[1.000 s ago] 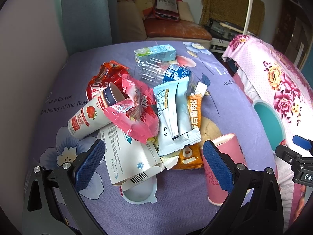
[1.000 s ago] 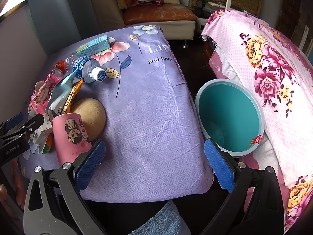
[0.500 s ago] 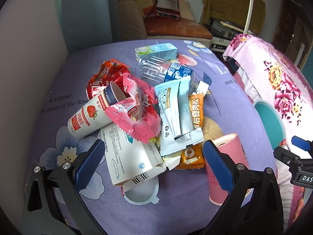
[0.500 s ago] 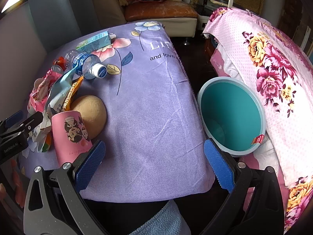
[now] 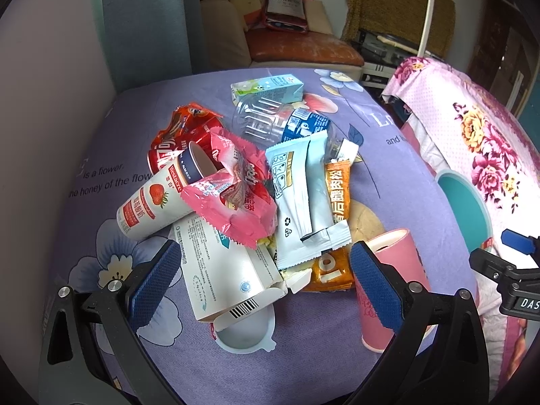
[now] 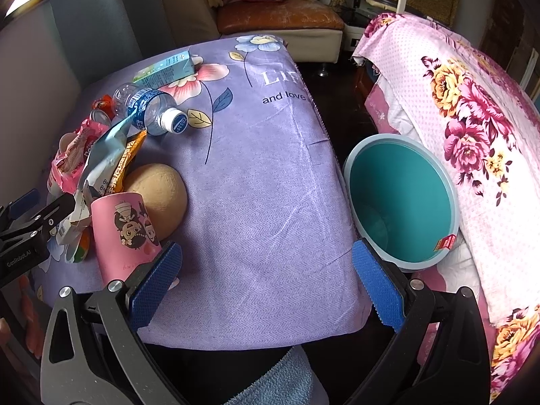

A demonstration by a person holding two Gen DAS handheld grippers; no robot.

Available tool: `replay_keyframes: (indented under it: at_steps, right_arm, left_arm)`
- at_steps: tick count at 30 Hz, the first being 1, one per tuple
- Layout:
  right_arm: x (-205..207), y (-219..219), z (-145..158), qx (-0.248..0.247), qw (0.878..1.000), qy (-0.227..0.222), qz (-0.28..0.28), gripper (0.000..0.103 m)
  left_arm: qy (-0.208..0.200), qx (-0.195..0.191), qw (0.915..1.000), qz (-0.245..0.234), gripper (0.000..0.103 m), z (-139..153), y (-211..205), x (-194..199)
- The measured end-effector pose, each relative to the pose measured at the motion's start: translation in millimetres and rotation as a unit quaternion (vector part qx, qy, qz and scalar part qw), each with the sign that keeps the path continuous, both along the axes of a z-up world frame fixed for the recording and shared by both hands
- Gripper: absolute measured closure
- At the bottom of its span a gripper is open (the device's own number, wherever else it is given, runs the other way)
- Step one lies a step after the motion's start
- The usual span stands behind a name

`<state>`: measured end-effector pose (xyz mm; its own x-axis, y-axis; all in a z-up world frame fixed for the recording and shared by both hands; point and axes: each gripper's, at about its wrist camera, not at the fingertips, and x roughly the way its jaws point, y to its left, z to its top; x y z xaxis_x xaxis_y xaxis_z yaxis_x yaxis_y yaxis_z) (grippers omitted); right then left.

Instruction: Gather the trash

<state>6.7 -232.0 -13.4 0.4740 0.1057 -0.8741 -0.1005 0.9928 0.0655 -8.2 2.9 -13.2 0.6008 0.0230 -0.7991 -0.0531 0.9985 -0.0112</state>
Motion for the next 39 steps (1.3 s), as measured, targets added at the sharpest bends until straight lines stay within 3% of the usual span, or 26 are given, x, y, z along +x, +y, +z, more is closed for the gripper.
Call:
replay_keyframes:
  at_steps: [21,32,39]
  right_arm:
    - [3.0,14.1,5.1,0.005,1.0,0.011,0.013,0.006]
    - [1.2,25.3,8.9,0.001,1.0,0.013,0.021,0.006]
    - [4.1,48.6,6.6,0.012,0.997,0.036,0.061,0.006]
  left_arm:
    - [0.002,-0.003,0.9999,-0.01,0.003,3.4,-8.6,-5.5]
    - [0.001,-0.017,0.9997,-0.019,0.003,8.5,5.6,-5.0]
    - [0.005,-0.02,0.9994,-0.027,0.003,8.3,29.2,-8.0]
